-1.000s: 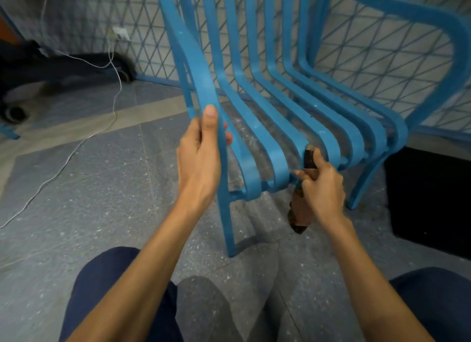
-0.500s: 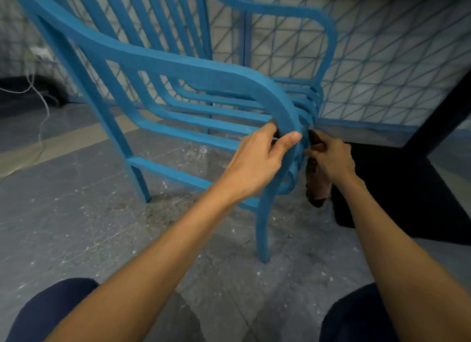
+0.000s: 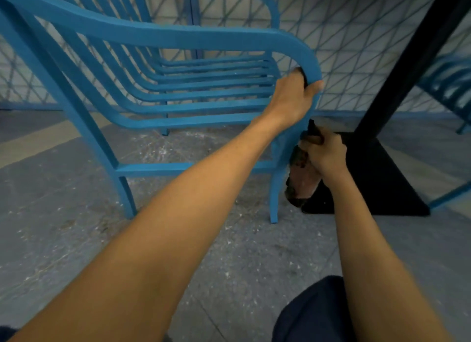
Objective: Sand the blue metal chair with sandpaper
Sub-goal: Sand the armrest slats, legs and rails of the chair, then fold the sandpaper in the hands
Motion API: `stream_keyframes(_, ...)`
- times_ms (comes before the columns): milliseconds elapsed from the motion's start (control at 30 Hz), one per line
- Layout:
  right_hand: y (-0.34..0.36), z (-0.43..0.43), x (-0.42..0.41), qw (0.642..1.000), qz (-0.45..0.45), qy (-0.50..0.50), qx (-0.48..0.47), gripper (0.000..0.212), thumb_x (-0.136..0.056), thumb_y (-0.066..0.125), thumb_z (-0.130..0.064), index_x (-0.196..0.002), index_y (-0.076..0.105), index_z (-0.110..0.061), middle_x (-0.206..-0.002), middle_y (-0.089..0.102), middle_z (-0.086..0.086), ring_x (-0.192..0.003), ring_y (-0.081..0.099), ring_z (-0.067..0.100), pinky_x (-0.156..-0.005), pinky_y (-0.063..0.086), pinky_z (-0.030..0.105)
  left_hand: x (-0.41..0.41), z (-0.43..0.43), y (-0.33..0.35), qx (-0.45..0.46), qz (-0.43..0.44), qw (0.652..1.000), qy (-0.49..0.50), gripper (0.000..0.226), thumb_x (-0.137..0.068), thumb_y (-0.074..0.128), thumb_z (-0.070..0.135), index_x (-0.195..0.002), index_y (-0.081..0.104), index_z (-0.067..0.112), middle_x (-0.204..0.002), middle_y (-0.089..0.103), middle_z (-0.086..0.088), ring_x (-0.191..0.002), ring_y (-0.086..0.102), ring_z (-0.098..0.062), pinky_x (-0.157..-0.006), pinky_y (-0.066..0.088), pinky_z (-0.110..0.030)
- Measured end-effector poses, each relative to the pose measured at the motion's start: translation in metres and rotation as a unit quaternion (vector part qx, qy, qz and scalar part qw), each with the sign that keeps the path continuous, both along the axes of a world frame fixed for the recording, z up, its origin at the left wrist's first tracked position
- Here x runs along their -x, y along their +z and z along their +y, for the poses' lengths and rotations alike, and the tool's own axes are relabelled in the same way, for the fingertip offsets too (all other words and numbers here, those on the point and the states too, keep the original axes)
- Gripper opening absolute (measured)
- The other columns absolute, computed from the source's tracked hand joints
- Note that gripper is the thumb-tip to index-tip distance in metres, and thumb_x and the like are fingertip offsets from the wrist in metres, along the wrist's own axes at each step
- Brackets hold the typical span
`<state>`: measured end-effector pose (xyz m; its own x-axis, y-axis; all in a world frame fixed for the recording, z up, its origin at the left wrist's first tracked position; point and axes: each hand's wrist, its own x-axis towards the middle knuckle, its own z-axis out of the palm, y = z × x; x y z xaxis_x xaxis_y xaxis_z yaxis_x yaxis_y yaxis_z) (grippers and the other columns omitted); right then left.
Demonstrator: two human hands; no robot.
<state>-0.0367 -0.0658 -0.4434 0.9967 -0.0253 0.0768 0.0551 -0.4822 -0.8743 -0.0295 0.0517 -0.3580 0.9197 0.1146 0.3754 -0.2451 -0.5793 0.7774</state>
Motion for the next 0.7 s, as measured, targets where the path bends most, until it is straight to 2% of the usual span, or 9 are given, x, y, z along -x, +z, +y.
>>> stream_keyframes(33,-0.001,-0.002,0.002,1.0,0.013,-0.012,0.005,0.036,-0.082,0.067,-0.018,-0.118,0.063,-0.019,-0.1,0.065,-0.002,-0.103,0.061,0.019,-0.077,0.041,0.024,-0.006,-0.004,0.0,0.006,0.0,1.0,-0.003,0.028,-0.094,0.054,0.03,-0.108,0.056,0.005,-0.089,0.057,0.001,-0.083,0.054,-0.015,-0.055,0.038,-0.006)
stream_keyframes(133,-0.001,-0.006,0.007,0.998,0.048,-0.01,0.038,0.043,-0.082,0.067,-0.019,-0.124,0.058,-0.019,-0.11,0.063,0.006,-0.101,0.058,0.023,-0.077,0.042,0.027,-0.018,-0.013,0.0,0.018,0.023,1.0,-0.007,0.027,-0.094,0.054,0.028,-0.109,0.056,0.005,-0.092,0.06,-0.001,-0.089,0.058,-0.018,-0.057,0.038,-0.016)
stream_keyframes(200,0.001,-0.007,0.01,0.993,0.097,0.02,0.059,0.046,-0.081,0.068,-0.017,-0.126,0.057,-0.017,-0.108,0.06,0.007,-0.095,0.056,0.022,-0.077,0.044,0.029,-0.017,-0.012,-0.006,0.009,0.044,0.999,-0.008,0.025,-0.095,0.053,0.025,-0.109,0.055,0.005,-0.097,0.062,-0.005,-0.09,0.058,-0.018,-0.061,0.041,-0.021)
stream_keyframes(300,0.002,-0.002,0.012,0.987,0.138,0.074,0.048,0.041,-0.073,0.072,-0.014,-0.114,0.064,-0.017,-0.102,0.067,0.004,-0.093,0.062,0.02,-0.08,0.053,0.032,0.0,0.0,-0.027,-0.001,0.071,0.997,0.0,0.02,-0.094,0.054,0.022,-0.106,0.058,0.007,-0.105,0.065,-0.011,-0.1,0.058,-0.021,-0.077,0.044,-0.027)
stream_keyframes(400,0.008,0.011,0.014,0.984,0.142,0.112,-0.01,0.031,-0.076,0.069,-0.013,-0.105,0.064,-0.02,-0.09,0.067,0.0,-0.081,0.063,0.014,-0.059,0.047,0.024,0.021,0.022,-0.057,0.089,0.123,0.988,0.02,0.023,-0.093,0.057,0.029,-0.103,0.063,0.01,-0.102,0.068,-0.009,-0.099,0.063,-0.022,-0.083,0.047,-0.031)
stream_keyframes(500,0.012,0.024,0.023,0.97,0.151,0.146,-0.12,0.036,-0.081,0.061,-0.004,-0.113,0.061,-0.019,-0.09,0.067,0.0,-0.084,0.065,0.015,-0.062,0.049,0.024,0.049,0.042,-0.081,0.188,0.277,0.942,-0.015,0.046,-0.093,0.046,0.052,-0.116,0.061,0.015,-0.112,0.066,-0.005,-0.1,0.063,-0.022,-0.086,0.051,-0.04)
stream_keyframes(567,0.012,0.035,0.035,0.952,0.189,0.152,-0.188,0.05,-0.077,0.062,-0.004,-0.124,0.056,-0.018,-0.101,0.068,0.004,-0.096,0.066,0.021,-0.072,0.054,0.034,0.07,0.058,-0.086,0.247,0.385,0.888,-0.044,0.057,-0.088,0.041,0.066,-0.117,0.06,0.022,-0.112,0.065,-0.003,-0.102,0.062,-0.022,-0.093,0.05,-0.042)
stream_keyframes(633,0.011,0.04,0.053,0.93,0.234,0.144,-0.246,0.066,-0.072,0.061,-0.003,-0.134,0.048,-0.022,-0.115,0.065,0.008,-0.105,0.065,0.025,-0.078,0.054,0.042,0.093,0.071,-0.084,0.281,0.443,0.849,-0.063,0.058,-0.083,0.04,0.072,-0.111,0.061,0.026,-0.11,0.067,-0.001,-0.105,0.062,-0.022,-0.095,0.049,-0.044)
stream_keyframes(700,0.021,0.051,0.069,0.911,0.263,0.137,-0.286,0.065,-0.079,0.058,0.003,-0.137,0.043,-0.024,-0.118,0.065,0.009,-0.105,0.066,0.023,-0.074,0.055,0.039,0.111,0.089,-0.069,0.282,0.465,0.836,-0.07,0.056,-0.082,0.044,0.071,-0.115,0.06,0.028,-0.113,0.066,0.002,-0.105,0.062,-0.019,-0.097,0.048,-0.041)
